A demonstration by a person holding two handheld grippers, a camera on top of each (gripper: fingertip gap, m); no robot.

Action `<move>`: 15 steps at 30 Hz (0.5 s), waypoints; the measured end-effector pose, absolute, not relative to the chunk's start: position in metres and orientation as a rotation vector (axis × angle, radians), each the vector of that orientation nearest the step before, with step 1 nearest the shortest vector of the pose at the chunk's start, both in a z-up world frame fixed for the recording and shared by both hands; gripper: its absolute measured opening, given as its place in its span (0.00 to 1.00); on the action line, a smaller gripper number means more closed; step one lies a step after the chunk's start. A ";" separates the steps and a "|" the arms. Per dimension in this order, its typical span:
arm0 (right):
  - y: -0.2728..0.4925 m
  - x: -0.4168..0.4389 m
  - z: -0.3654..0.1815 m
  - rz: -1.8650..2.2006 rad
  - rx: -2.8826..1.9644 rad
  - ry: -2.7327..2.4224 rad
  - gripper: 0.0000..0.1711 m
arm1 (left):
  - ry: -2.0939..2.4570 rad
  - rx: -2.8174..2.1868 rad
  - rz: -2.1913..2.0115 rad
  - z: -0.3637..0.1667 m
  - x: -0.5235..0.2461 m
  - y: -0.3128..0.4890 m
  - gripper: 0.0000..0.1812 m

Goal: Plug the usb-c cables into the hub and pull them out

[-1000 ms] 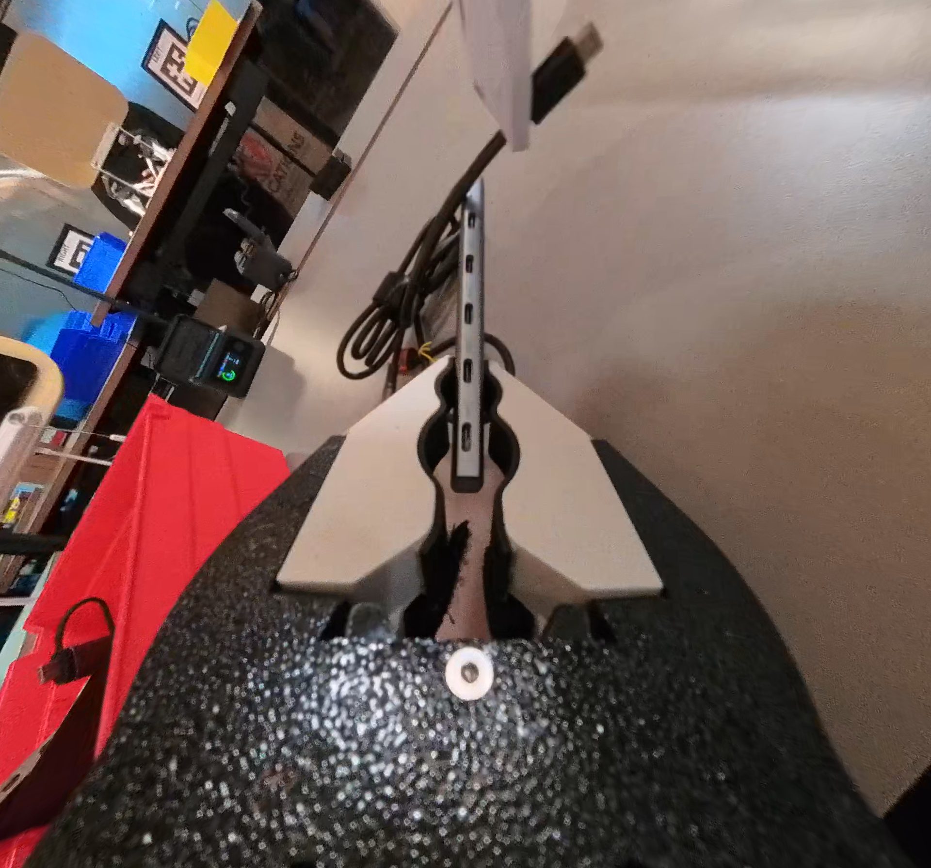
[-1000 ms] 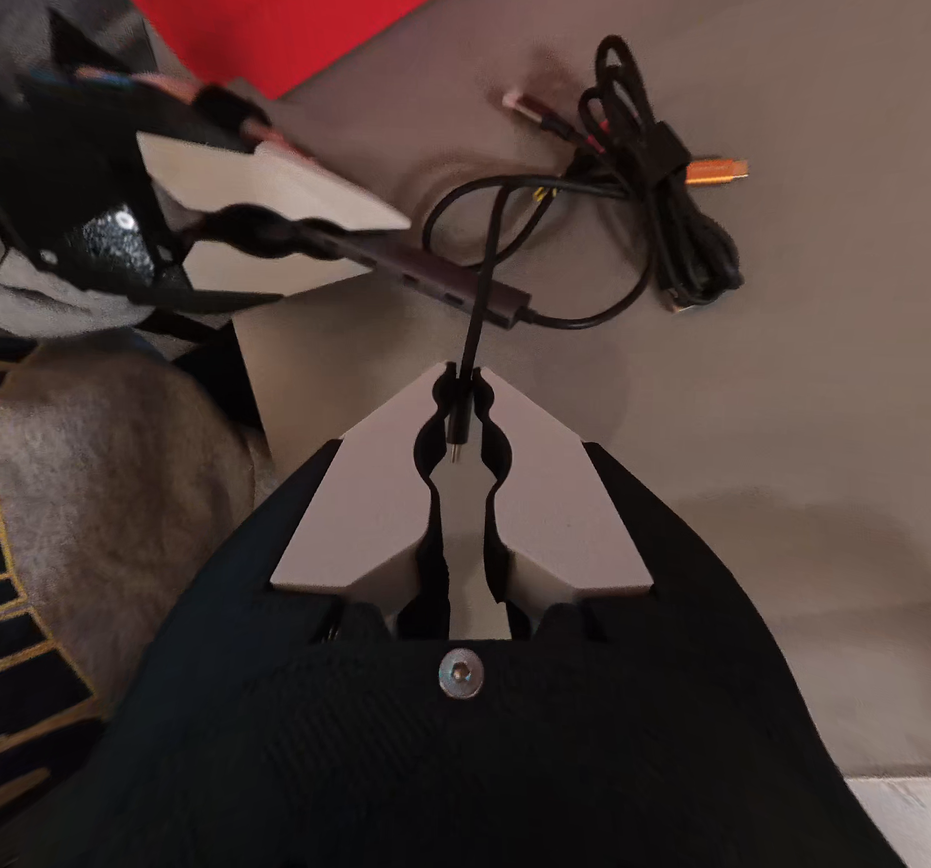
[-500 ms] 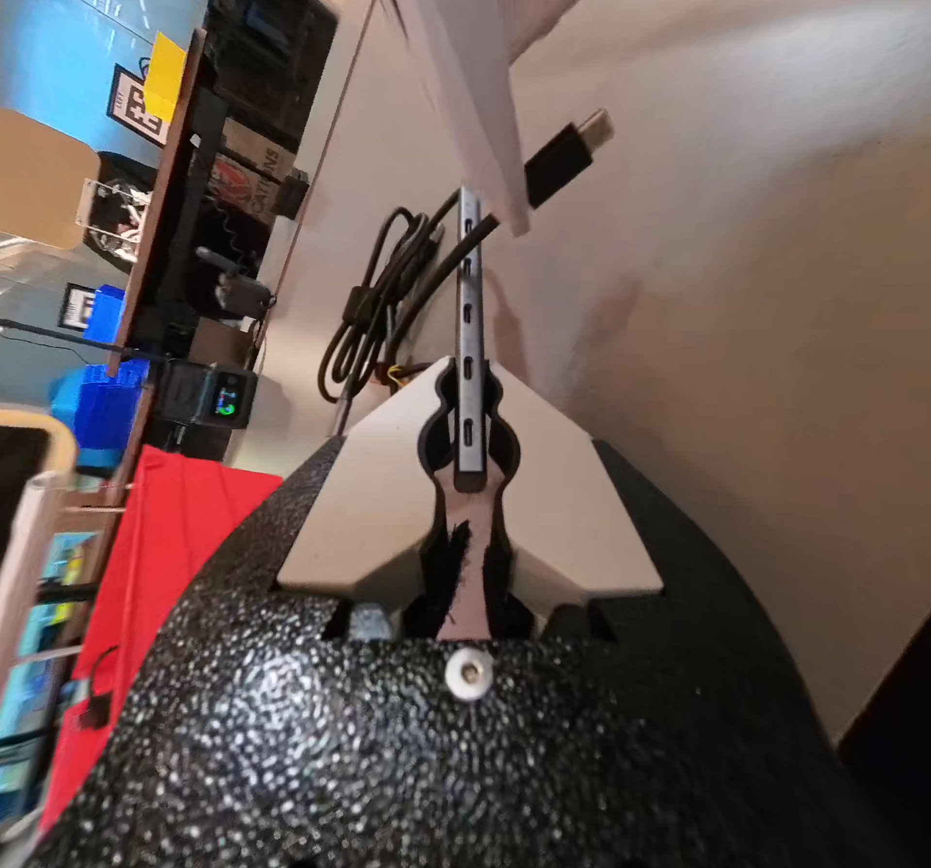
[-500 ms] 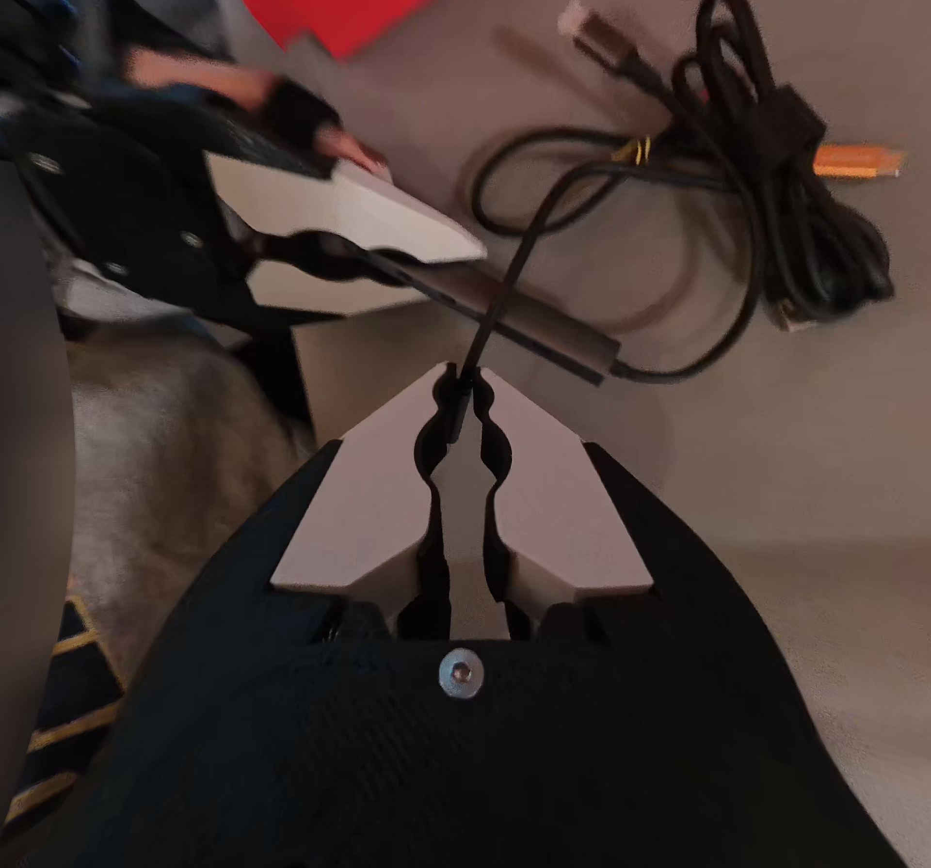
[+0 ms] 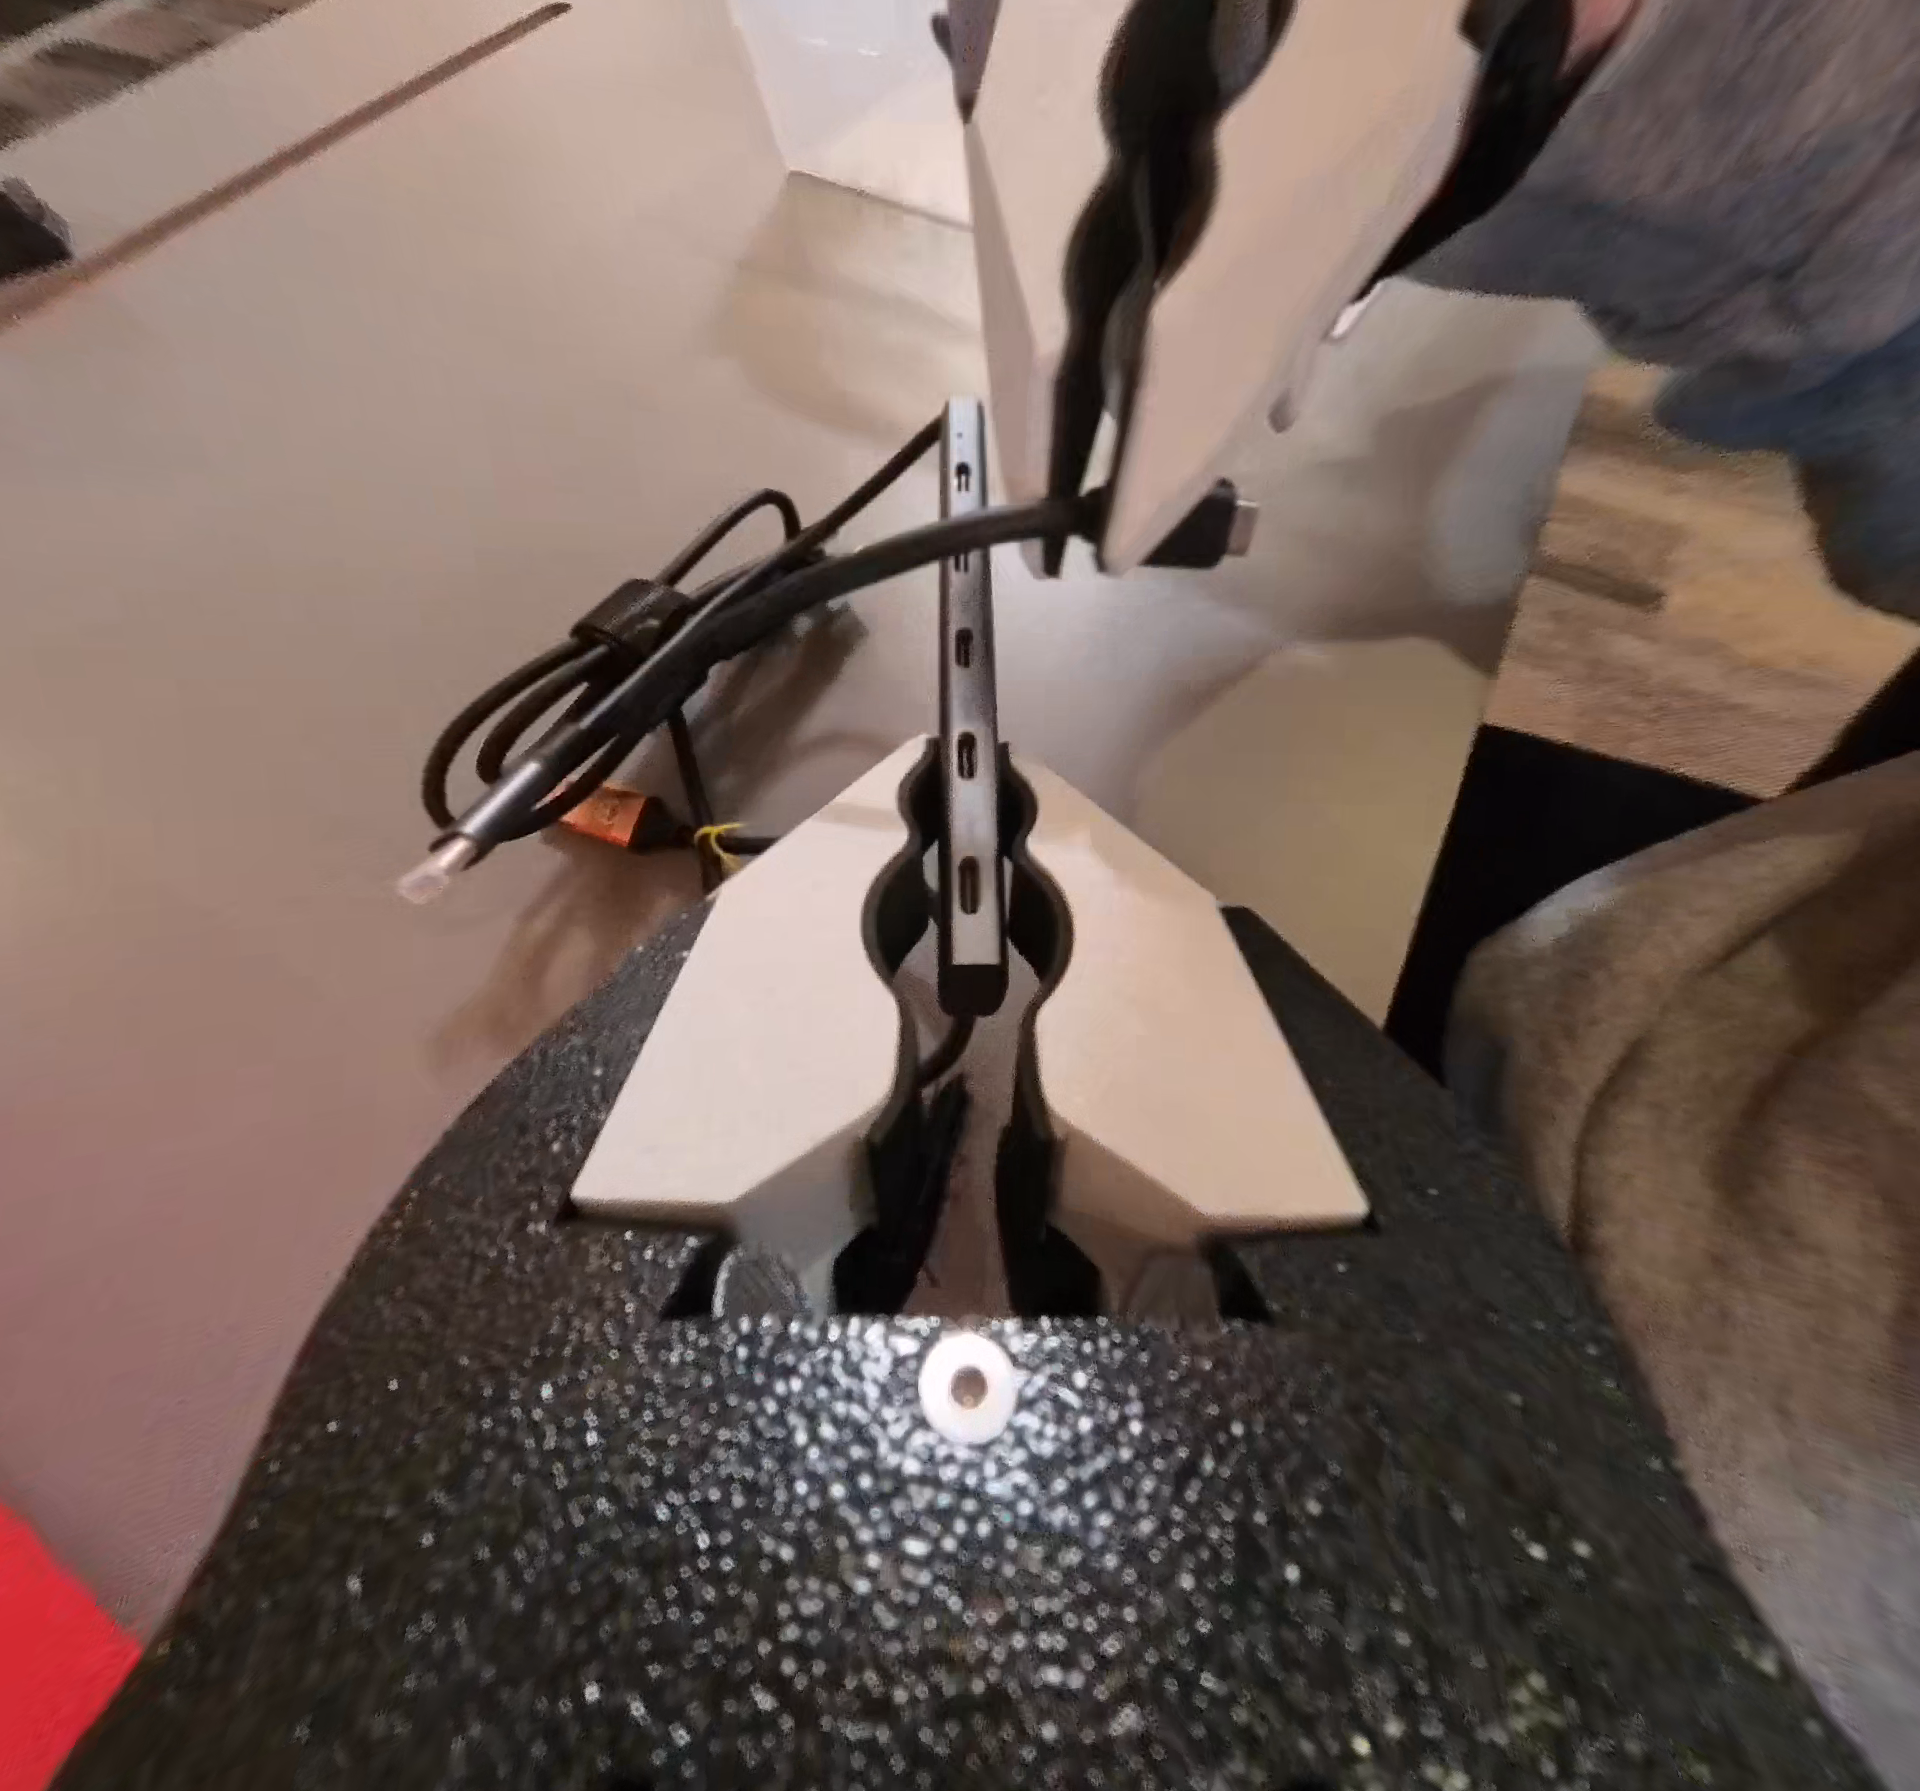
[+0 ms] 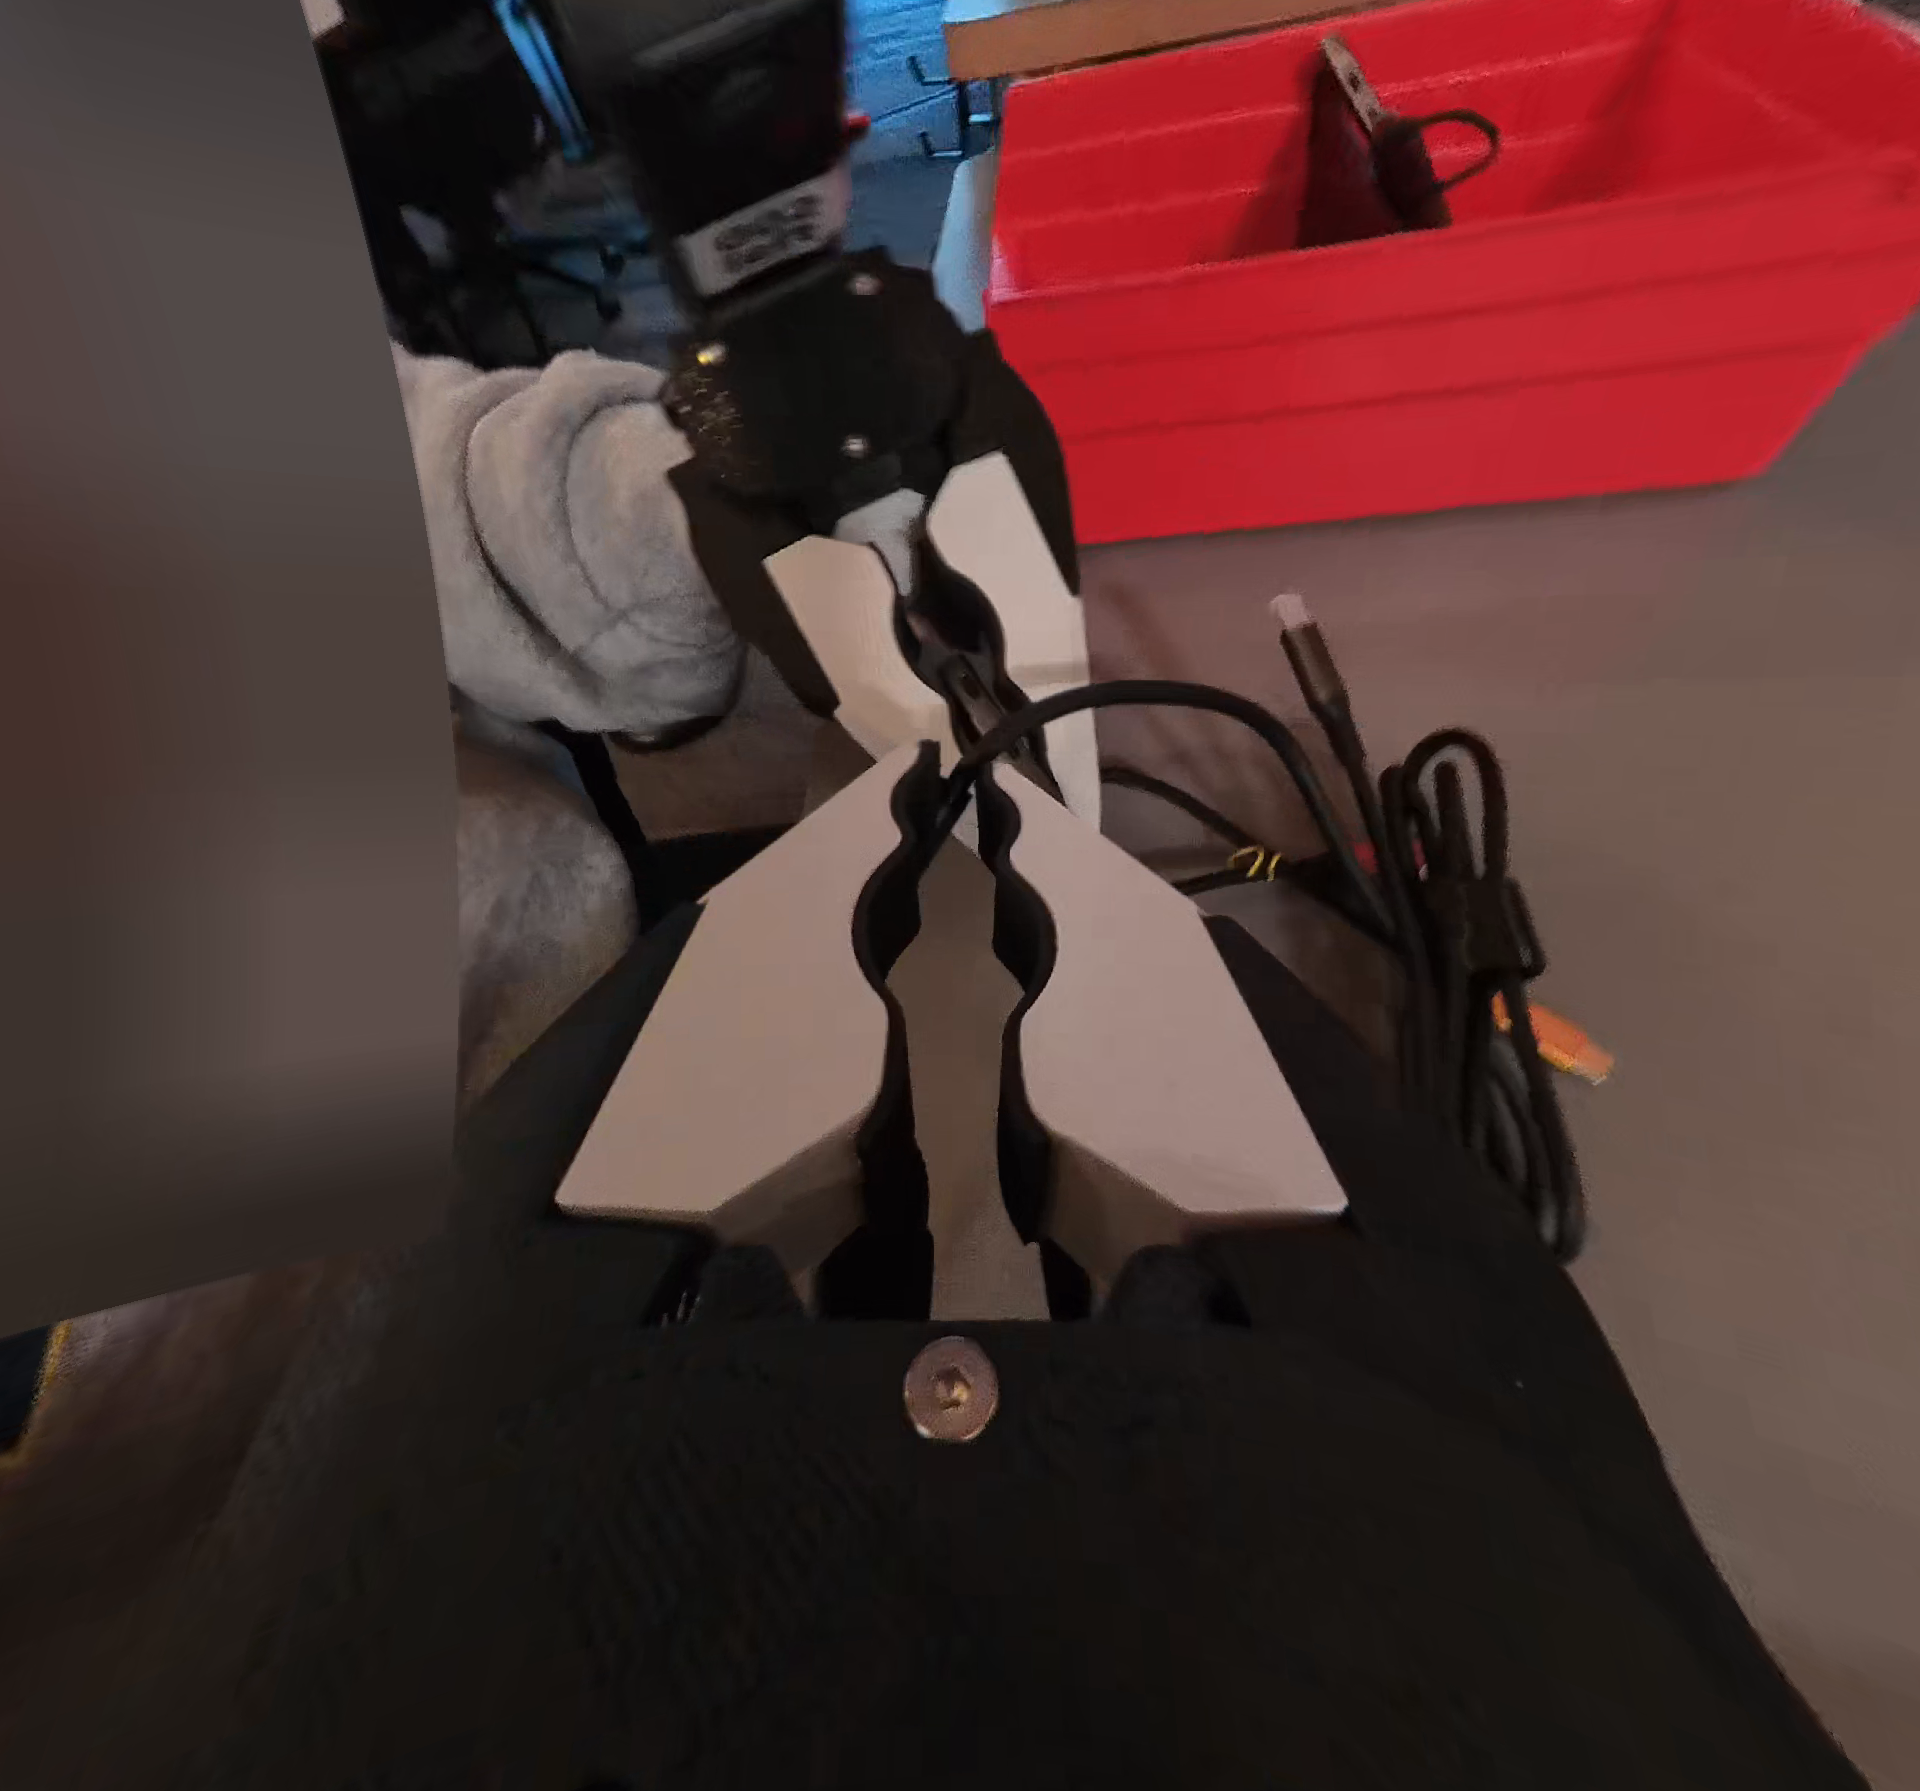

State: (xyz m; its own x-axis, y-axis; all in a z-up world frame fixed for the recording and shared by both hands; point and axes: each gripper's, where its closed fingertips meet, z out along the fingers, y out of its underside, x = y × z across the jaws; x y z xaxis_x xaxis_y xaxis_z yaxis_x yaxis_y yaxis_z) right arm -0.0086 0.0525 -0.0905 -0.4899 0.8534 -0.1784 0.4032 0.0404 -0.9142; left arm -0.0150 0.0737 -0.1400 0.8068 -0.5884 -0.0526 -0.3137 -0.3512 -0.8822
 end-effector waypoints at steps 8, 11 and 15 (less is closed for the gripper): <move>0.065 -0.024 -0.041 1.323 -0.973 -1.766 0.02 | 0.672 -1.967 -0.597 -0.142 0.001 0.063 0.04; 0.070 -0.029 -0.046 1.394 -1.048 -1.779 0.03 | 0.624 -1.935 -0.572 -0.140 -0.003 0.069 0.04; 0.071 -0.028 -0.062 1.391 -1.105 -1.875 0.02 | 0.537 -1.891 -0.510 -0.133 -0.018 0.078 0.04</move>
